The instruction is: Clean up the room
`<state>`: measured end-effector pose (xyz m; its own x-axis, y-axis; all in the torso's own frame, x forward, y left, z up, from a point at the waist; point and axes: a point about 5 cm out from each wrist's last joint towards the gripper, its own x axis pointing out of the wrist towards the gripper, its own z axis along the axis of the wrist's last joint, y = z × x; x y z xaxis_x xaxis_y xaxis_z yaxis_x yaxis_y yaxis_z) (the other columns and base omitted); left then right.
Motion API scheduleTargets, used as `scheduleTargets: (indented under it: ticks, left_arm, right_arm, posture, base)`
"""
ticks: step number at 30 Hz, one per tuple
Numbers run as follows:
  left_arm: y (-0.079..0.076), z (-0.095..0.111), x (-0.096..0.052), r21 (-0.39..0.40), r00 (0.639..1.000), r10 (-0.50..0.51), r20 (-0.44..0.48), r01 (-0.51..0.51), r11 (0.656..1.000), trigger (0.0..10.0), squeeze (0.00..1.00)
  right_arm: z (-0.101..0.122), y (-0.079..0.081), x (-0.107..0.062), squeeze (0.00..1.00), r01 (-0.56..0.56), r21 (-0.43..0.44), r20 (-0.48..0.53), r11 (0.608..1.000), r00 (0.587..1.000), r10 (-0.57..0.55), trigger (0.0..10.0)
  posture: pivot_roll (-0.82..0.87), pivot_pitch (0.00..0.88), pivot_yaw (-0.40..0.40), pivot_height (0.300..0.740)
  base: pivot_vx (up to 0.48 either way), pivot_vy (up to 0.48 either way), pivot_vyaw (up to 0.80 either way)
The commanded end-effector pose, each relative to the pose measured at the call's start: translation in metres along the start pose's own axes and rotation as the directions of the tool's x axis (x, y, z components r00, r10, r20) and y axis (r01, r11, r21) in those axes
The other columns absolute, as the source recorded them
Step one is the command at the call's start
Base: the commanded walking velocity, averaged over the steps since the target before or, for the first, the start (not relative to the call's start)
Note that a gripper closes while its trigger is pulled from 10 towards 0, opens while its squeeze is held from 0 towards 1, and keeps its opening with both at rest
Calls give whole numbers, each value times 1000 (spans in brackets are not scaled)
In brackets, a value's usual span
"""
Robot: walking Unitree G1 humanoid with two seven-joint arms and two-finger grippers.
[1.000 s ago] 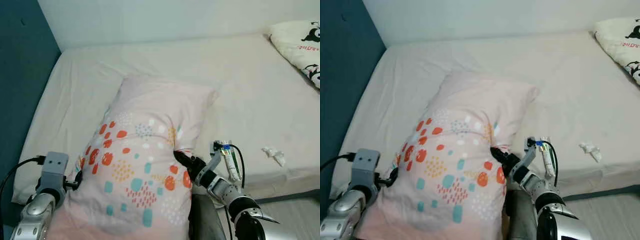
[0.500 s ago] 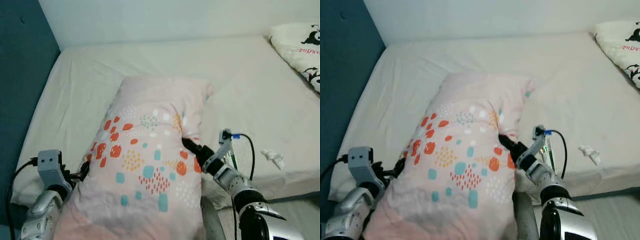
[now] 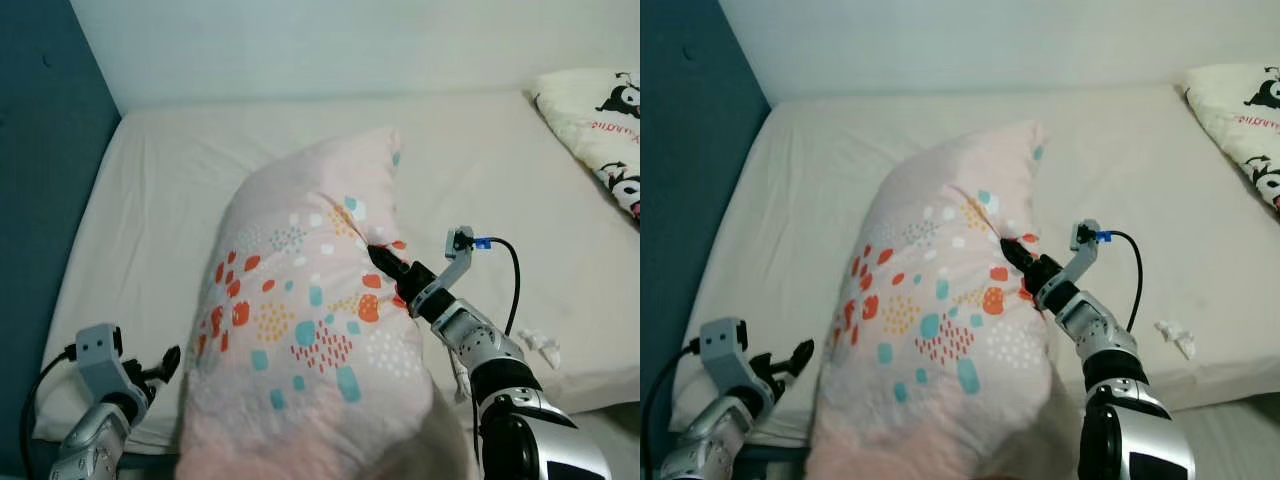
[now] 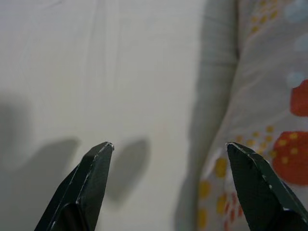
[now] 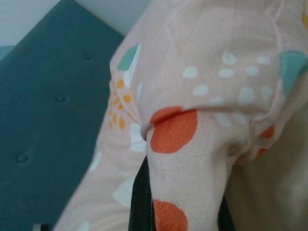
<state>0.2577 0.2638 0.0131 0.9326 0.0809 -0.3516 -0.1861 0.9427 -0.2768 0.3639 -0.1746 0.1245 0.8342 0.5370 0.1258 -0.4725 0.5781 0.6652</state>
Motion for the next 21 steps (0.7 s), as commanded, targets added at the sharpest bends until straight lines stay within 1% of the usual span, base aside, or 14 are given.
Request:
scheduleTargets:
  ticks: [1, 6, 9, 13, 14, 16, 18, 19, 20, 21]
  left_arm:
    - [14, -13, -8, -12, 998, 45, -39, -46, 999, 10000, 0]
    - [18, -20, -11, -22, 997, 58, -52, -59, 998, 10000, 0]
    - [21, -29, -14, 14, 992, 81, -98, -80, 997, 10000, 0]
    - [21, -30, -15, 18, 991, 83, -103, -82, 996, 10000, 0]
    - [22, -52, -23, 61, 978, 93, -185, -83, 995, 10000, 0]
    - [22, -52, -23, 61, 978, 93, -185, -83, 995, 10000, 0]
    - [24, -73, -33, 90, 959, 109, -262, -89, 992, 10000, 0]
    - [25, -80, -37, 97, 950, 117, -289, -92, 991, 10000, 0]
    - [25, -80, -37, 97, 950, 117, -289, -92, 991, 10000, 0]
    - [25, -88, -42, 107, 939, 126, -319, -96, 990, 10000, 0]
  right_arm:
    - [22, 5, 1, 0, -21, -70, 95, 997, 995, 28, 0]
    - [21, 4, 0, 0, -17, -71, 95, 997, 995, 24, 0]
    - [20, 4, -1, 0, -6, -76, 99, 997, 995, 13, 0]
    - [20, 4, -1, 0, -4, -77, 99, 997, 995, 12, 0]
    - [23, 4, 0, 0, 8, -82, 117, 997, 993, 2, 0]
    - [23, 4, 0, 0, 8, -82, 117, 997, 993, 2, 0]
    - [25, 4, 0, 0, 14, -87, 127, 996, 992, -2, 0]
    - [25, 5, 1, 0, 14, -88, 128, 996, 992, -2, 0]
    - [25, 5, 1, 0, 14, -88, 128, 996, 992, -2, 0]
    - [24, 5, 2, 0, 14, -89, 127, 996, 992, -3, 0]
  posture:
    - [2, 87, -16, 641]
    - [2, 83, -14, 660]
    - [3, 77, -12, 673]
    - [3, 77, -12, 678]
    - [4, 71, -5, 687]
    - [4, 71, -5, 687]
    - [6, 70, -6, 696]
    - [7, 70, -7, 701]
    - [7, 70, -7, 701]
    - [8, 68, -10, 705]
  base:
    - [-480, 0, 0]
    - [-468, 0, 0]
    - [0, 0, 0]
    - [0, 0, 0]
    - [0, 0, 0]
    - [0, 0, 0]
    - [0, 0, 0]
    - [0, 0, 0]
    - [0, 0, 0]
    - [0, 0, 0]
